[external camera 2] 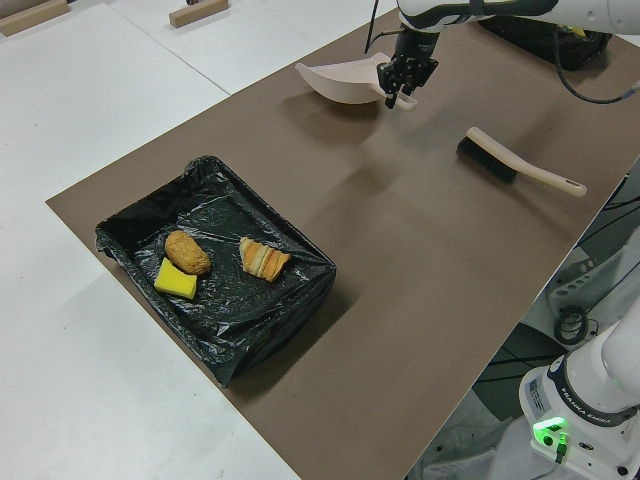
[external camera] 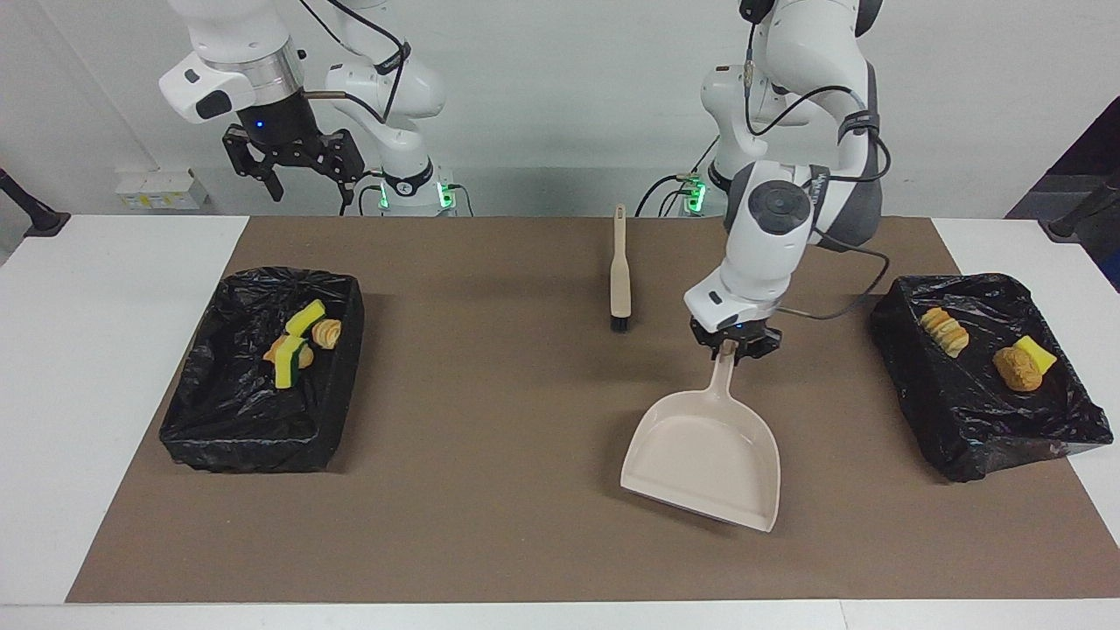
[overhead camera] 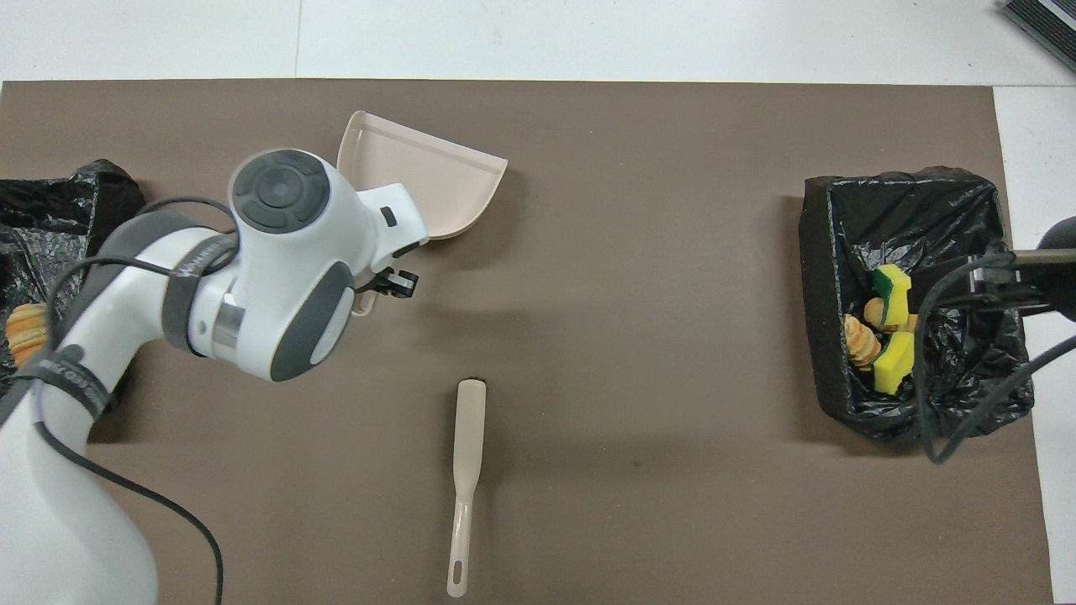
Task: Sweep and dump trash in bin
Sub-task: 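Return the dustpan mid-table with the left gripper and release it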
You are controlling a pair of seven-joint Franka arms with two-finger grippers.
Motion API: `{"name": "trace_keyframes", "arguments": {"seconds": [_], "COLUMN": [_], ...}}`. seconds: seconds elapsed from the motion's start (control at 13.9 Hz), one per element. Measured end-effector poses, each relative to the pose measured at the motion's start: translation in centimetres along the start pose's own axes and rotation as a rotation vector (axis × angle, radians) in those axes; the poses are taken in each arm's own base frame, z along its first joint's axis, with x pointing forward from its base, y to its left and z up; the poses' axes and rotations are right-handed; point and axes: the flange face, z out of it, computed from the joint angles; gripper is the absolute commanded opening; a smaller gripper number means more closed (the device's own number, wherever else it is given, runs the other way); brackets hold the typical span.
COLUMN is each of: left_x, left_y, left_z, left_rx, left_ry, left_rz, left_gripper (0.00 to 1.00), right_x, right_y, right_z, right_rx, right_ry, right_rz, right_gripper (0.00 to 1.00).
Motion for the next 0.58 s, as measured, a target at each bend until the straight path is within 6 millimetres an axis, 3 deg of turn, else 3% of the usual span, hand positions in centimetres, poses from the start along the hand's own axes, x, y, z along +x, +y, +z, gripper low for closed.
{"name": "trace_keyframes", "arguments": {"seconds": [0.14, 0.29, 0.36, 0.43, 0.58], "left_x": [-0.3, -0.9, -1.3, -1.5, -1.6], "left_y": [4.5, 7.5, 8.6, 9.4, 10.0], "left_z": [1.7, 2.8, 3.2, 3.4, 3.2], "left_rx": [-0.032, -0.048, -0.057, -0.062, -0.069], "left_ry": [0.046, 0.057, 0.053, 0.05, 0.063], "left_rz": [-0.077, -0.145, -0.184, -0.215, -0.248], "left_gripper": [0.0, 0.0, 0.7, 1.0, 1.0], "right_x": [0.0, 0.0, 0.0, 0.0, 0.0], "right_y": [0.0, 0.0, 0.0, -0.1, -0.2], "right_z": [0.0, 0.0, 0.0, 0.0, 0.0], "right_rx": [0.001, 0.001, 0.003, 0.009, 0.02], "right_ry": [0.0, 0.0, 0.0, -0.001, -0.003], "right_rz": [0.0, 0.008, 0.021, 0.031, 0.036], "right_gripper": [1.0, 1.0, 1.0, 1.0, 1.0]}}
